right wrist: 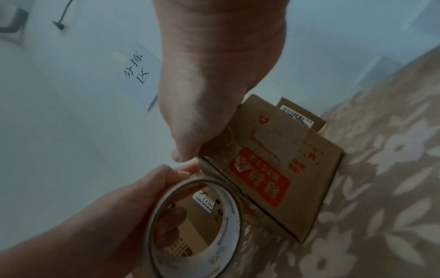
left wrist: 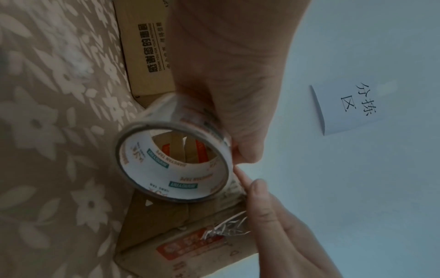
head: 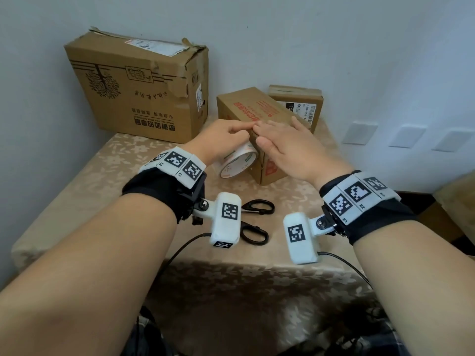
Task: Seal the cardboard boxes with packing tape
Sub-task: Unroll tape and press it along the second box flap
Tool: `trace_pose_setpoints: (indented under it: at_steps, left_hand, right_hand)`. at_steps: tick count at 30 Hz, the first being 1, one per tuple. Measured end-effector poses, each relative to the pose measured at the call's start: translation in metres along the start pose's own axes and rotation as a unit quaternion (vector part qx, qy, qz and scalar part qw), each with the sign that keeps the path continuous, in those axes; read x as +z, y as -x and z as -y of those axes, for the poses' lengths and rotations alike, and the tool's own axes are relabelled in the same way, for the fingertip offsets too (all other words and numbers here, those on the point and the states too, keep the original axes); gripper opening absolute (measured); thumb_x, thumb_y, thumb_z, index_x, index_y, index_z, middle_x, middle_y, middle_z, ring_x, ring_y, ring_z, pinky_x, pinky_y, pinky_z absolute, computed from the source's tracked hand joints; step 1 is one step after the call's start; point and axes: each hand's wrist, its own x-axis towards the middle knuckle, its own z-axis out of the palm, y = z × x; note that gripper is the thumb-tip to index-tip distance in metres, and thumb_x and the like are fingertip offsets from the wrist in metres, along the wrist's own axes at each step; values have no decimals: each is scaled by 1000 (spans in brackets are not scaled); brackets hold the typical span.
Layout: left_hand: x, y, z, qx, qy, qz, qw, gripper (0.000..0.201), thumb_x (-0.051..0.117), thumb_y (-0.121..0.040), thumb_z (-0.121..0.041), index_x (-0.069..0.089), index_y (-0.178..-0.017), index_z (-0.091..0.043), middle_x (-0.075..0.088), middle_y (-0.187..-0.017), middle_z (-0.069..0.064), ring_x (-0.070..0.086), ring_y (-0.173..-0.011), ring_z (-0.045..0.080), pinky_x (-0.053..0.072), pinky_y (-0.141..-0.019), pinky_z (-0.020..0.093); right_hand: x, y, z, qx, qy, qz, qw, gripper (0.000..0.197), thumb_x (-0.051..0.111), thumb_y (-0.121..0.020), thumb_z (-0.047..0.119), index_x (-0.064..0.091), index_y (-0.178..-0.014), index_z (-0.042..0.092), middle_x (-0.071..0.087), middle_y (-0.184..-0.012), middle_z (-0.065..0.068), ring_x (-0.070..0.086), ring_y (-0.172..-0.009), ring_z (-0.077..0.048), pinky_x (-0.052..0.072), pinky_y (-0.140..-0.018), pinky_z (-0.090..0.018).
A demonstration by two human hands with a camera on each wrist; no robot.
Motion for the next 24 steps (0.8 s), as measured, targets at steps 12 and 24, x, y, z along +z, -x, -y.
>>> trace_pose_setpoints:
  at_steps: [12,24]
  left_hand:
    - [5,-3,-2,-39,-39,-86,995,16,54,-93,-26,60,-100,-13,58,-84,-6,55,-81,12,43,-65,24]
    - [-1,-2,0,-62,-152,-72,984,25,59,-91,-31,67,-83,-9,58,-73,0,50,-67,13,39,-59,25]
  right_hand:
    - [8,-7,10,48,16,-30,998,52,17,-104,40,21,-152,21,20,-159,4,15,-147,-12,3,-120,-39]
    - [11,-8,13,90,-12,-43,995,51,18,-104,40,29,-151,23,24,-158,6,18,-146,-10,6,-118,-35]
